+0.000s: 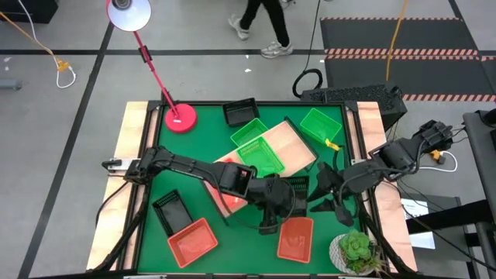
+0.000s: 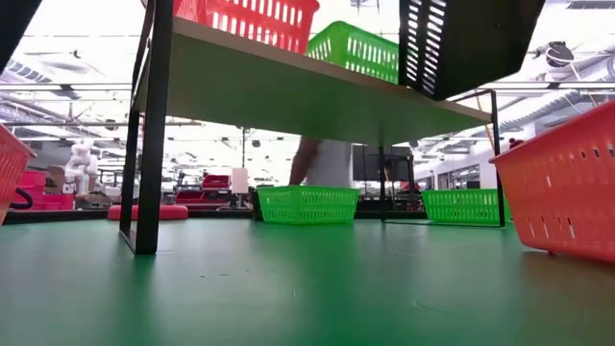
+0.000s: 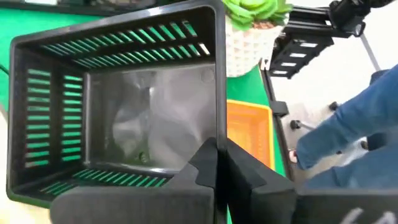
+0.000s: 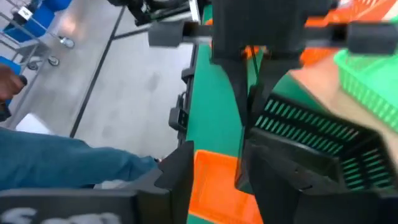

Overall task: Stack baskets on shelf by color
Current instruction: Put the bottom right black bin on the shelf

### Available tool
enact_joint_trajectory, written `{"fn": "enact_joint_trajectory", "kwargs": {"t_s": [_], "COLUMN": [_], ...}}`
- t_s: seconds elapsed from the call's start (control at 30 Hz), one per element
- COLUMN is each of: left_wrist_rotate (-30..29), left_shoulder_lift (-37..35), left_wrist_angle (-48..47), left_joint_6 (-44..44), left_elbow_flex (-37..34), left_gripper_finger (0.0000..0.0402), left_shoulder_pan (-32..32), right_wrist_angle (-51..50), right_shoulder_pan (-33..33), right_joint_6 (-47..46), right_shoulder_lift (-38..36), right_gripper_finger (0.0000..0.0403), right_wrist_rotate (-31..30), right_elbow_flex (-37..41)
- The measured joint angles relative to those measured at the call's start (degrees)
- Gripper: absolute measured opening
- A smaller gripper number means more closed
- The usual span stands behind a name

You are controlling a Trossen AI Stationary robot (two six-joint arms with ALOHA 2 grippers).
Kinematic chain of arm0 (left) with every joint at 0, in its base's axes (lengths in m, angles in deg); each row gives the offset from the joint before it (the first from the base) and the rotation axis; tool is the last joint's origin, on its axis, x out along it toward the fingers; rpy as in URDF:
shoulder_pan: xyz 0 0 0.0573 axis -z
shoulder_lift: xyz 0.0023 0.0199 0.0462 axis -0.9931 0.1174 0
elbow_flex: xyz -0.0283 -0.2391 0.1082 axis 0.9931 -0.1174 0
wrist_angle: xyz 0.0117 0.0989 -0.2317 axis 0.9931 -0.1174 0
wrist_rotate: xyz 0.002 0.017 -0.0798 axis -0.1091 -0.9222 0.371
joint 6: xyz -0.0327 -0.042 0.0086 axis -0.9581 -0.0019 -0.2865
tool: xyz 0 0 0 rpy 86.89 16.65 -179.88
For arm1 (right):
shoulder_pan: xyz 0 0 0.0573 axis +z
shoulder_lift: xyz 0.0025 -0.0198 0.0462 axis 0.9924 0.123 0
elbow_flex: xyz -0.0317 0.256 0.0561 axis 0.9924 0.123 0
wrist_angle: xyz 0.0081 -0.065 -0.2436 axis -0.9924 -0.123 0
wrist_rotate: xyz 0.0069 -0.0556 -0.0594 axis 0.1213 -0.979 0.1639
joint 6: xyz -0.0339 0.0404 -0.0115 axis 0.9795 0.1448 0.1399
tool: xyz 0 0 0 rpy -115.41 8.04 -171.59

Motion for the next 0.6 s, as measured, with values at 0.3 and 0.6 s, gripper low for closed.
{"fn": "enact_joint_trajectory", "kwargs": {"t_s": [0.3,0.6], "left_wrist_rotate": [-2.38,-3.5], "left_shoulder_lift": [0.06,0.0], "left_wrist_angle": [4.52,7.27], "left_joint_6": [7.17,9.53], "left_elbow_flex": [-0.09,-0.09], "left_gripper_finger": [0.001,0.001], "left_shoulder_pan": [-2.21,-3.89], "right_wrist_angle": [-2.84,-4.67], "right_shoulder_pan": [-0.78,-2.29], "right_joint_6": [-1.35,-2.46], "right_shoulder_lift": [4.16,5.7], "right_gripper_finger": [0.0166,0.0113], "right_wrist_rotate": [2.09,2.08], "right_elbow_flex": [0.02,0.07]}}
